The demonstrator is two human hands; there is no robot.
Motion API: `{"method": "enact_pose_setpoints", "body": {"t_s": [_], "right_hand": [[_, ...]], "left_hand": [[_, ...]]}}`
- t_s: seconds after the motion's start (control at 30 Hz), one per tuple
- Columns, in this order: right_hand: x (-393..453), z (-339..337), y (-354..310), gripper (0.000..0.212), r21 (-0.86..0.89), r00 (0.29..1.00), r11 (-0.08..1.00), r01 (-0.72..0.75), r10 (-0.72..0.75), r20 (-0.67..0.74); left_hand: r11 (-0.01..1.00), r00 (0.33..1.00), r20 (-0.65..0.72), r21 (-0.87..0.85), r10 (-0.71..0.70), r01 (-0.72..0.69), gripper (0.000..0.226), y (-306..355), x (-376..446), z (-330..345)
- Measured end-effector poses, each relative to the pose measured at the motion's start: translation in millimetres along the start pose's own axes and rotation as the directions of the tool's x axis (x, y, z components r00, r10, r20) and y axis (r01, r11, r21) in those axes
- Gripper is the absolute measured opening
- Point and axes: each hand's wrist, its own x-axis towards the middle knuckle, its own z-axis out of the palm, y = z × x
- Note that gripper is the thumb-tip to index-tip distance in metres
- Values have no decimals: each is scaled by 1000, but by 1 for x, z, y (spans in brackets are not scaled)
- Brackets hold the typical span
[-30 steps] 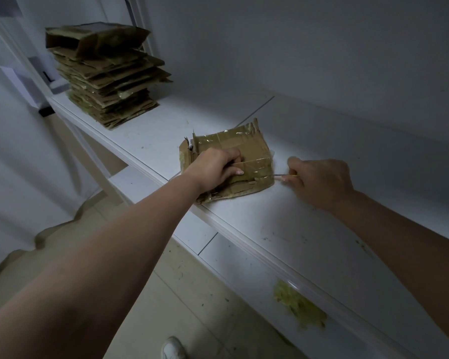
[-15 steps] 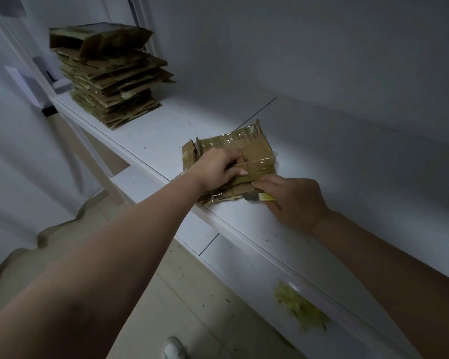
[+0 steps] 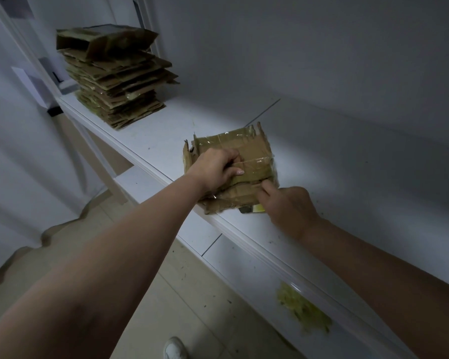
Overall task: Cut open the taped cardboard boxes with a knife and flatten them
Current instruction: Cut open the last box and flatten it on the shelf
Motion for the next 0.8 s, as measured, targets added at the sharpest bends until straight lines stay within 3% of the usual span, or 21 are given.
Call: {"method": "enact_pose_setpoints", "body": {"t_s": [0.2, 0.37, 0.53, 0.6, 0.67, 0.8], "right_hand": [[-5, 1, 0, 13, 18, 997, 998, -65, 65, 32], [-32, -2, -8, 33, 227, 956, 930, -289, 295, 12], [-38, -6, -8, 35, 318, 919, 864, -391, 387, 78], [-37, -5, -7, 32, 331, 907, 846, -417, 410, 96], [-37, -6, -5, 35, 361, 901, 832, -421, 430, 59], [-28, -10, 6, 34, 463, 876, 817, -343, 457, -156]], "left_hand": [[1000, 998, 65, 12, -2, 2, 21, 6, 4, -1], [1000, 999, 46, -23, -5, 6, 20, 2, 0, -2], [998, 999, 47, 63, 16, -19, 22, 12, -7, -7], [984, 995, 102, 179, 3, -21, 39, 17, -11, -11], [957, 982, 186, 286, -9, -45, 69, 21, -15, -15], [879, 988, 149, 463, 48, -113, 106, 23, -27, -18]]}}
